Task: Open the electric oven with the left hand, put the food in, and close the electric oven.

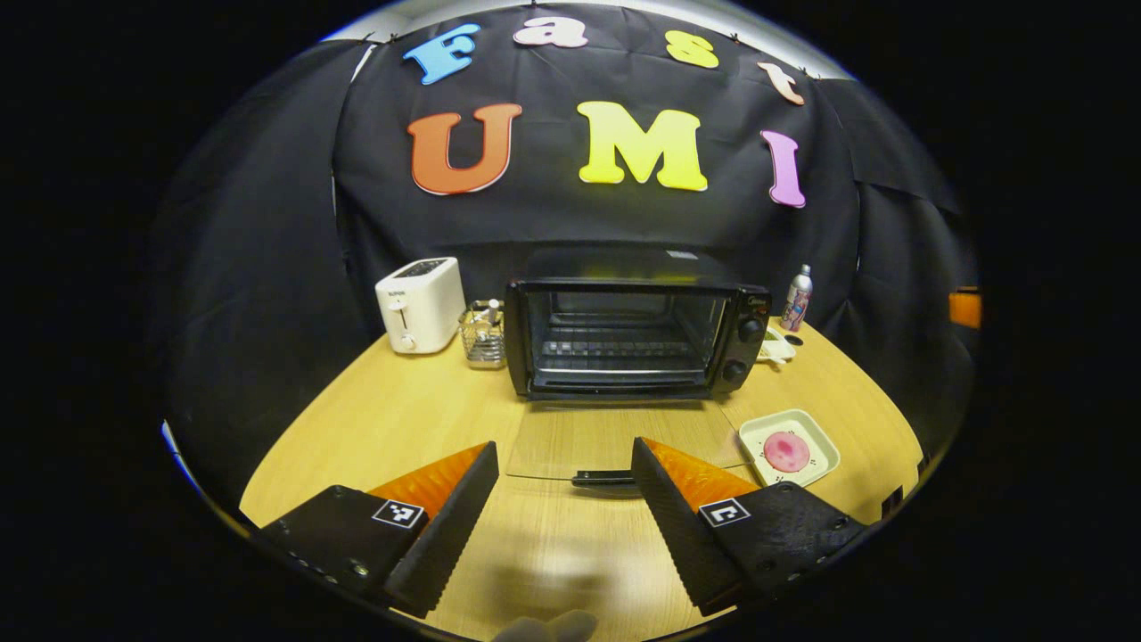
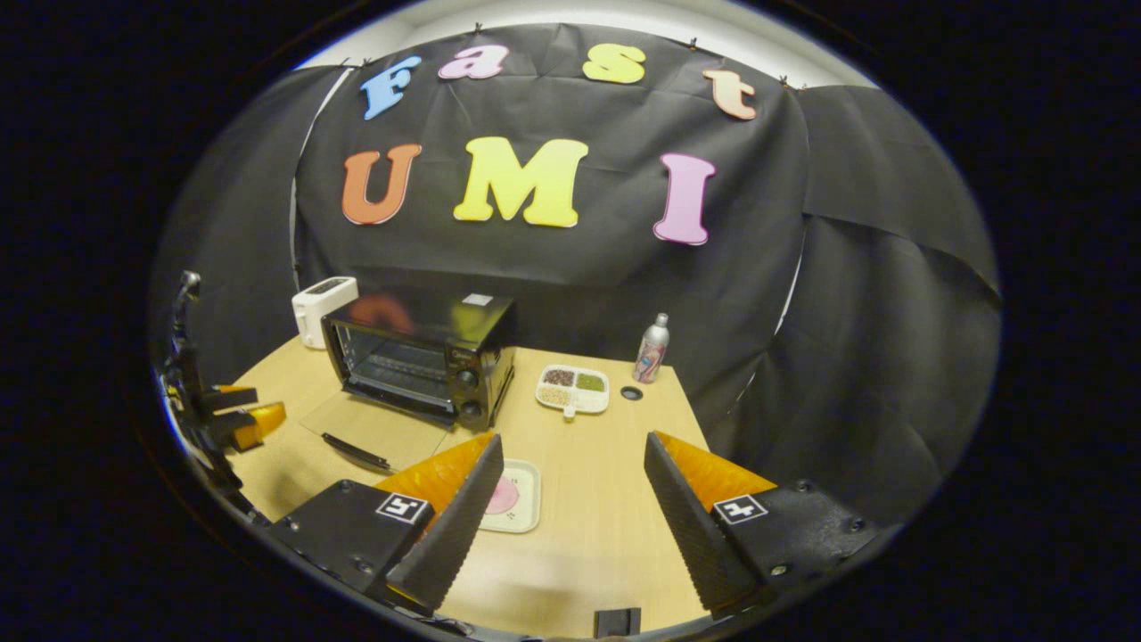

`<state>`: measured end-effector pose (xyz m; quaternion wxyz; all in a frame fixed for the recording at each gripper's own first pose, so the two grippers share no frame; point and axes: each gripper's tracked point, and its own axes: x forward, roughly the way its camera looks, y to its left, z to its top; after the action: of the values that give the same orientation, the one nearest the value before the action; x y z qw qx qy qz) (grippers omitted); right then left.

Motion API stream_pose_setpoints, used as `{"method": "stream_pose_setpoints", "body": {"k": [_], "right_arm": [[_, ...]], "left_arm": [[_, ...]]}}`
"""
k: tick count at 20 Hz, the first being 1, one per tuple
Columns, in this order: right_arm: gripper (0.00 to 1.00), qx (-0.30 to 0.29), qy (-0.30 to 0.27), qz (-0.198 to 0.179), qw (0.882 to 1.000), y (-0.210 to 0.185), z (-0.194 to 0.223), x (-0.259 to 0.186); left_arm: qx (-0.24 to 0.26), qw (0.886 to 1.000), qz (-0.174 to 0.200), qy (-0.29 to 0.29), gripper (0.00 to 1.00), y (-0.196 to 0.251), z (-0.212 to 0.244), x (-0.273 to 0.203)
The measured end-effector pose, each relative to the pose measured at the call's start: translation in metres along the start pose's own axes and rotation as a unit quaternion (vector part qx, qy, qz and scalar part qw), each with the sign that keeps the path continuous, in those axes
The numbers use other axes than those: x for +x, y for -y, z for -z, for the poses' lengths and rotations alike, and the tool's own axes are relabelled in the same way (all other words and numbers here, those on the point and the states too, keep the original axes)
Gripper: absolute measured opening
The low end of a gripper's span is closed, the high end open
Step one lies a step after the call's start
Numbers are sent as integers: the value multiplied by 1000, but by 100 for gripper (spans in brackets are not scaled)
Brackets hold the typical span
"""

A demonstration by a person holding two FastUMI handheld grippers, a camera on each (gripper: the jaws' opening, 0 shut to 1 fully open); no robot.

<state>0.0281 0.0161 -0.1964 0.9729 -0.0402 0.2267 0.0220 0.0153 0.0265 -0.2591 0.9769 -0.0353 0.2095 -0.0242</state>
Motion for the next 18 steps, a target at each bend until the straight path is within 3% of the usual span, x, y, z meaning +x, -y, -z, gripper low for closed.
{"method": "stream_pose_setpoints", "body": {"k": [6, 12, 18], "right_arm": [[100, 0, -66, -15, 998, -30, 62, 44], [99, 3, -129, -45, 991, -48, 110, 100], [87, 31, -204, -83, 975, -53, 148, 156]], "left_arm": [[24, 995, 1, 92, 96, -20, -76, -58], [31, 988, 4, 151, 95, -4, -130, -112], [22, 982, -17, 188, 96, 9, -172, -144]]}}
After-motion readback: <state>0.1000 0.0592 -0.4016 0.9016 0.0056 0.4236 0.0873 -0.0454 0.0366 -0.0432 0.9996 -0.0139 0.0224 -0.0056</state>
